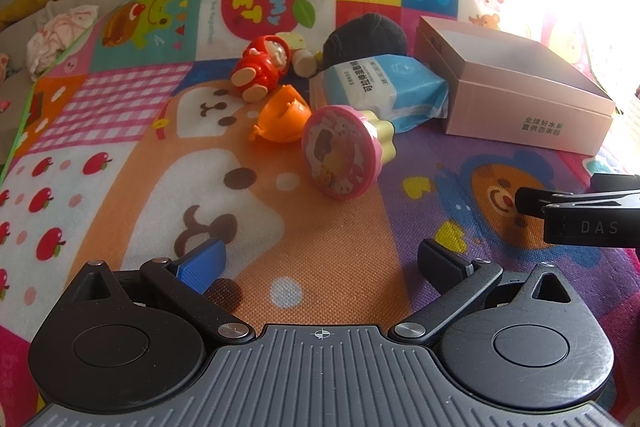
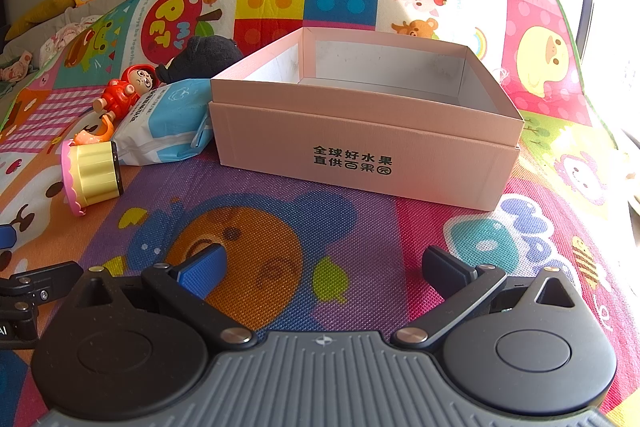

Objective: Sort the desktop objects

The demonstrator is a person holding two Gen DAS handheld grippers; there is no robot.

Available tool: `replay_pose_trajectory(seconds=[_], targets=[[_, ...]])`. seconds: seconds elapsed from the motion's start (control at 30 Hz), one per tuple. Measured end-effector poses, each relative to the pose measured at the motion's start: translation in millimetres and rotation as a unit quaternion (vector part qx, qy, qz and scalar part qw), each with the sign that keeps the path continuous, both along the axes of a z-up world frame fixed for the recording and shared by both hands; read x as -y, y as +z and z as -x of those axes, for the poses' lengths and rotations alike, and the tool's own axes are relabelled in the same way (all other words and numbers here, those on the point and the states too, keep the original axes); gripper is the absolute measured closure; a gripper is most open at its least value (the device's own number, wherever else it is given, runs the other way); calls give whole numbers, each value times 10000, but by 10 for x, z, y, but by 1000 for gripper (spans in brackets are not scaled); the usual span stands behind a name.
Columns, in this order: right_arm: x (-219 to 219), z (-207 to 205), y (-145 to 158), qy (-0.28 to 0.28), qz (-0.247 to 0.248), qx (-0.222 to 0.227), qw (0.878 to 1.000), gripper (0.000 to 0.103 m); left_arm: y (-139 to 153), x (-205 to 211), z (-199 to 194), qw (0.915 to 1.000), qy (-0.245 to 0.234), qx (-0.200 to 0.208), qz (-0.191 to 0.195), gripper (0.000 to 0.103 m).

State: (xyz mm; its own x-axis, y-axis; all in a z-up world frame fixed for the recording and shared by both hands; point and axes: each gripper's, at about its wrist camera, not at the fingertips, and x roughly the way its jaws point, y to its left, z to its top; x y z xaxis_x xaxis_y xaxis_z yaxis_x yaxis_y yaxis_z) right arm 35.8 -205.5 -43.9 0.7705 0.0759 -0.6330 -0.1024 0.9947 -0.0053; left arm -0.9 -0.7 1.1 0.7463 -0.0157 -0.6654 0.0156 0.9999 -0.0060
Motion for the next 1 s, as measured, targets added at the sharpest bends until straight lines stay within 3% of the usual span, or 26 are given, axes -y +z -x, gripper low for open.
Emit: replay_pose_trajectory(seconds=[0.23,0.53,0.67,0.87,0.93,1.0], targets=[[11,4,3,12,-35,-26,10000,0,3,-15,-32,10000,1,-18,-8,0],[10,235,93,-110,-8,-447,9989,0,11,-36,-33,9999,-92,-38,-30,0],[-7,281,92,-122,39,-435,9990,0,84,-120,-74,9990,-309,88,302,0],[-70,220,143,142,185,-483,9986,0,239,-427,-156,9963,433,747,2,0],[-174,174,219,645,311,-501,9962,0,285,-625,-212,9949,674,741,100,0],[-347,210,366,1113,242,-130,9934,0,324,-778,-245,9938,812,747,123,0]])
